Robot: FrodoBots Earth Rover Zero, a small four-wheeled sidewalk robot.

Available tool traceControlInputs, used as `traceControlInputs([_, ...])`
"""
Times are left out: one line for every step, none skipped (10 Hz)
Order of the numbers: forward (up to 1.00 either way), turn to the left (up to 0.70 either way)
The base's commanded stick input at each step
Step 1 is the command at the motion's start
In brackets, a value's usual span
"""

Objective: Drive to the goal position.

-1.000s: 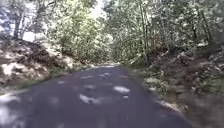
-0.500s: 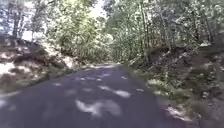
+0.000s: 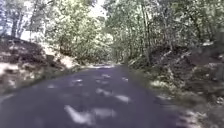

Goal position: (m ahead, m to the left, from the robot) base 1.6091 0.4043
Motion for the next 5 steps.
traceControlInputs([0.45,0.0])
traceControlInputs([0.45,0.0])
traceControlInputs([0.45,0.0])
traceControlInputs([0.45,0.0])
traceControlInputs([0.45,0.0])
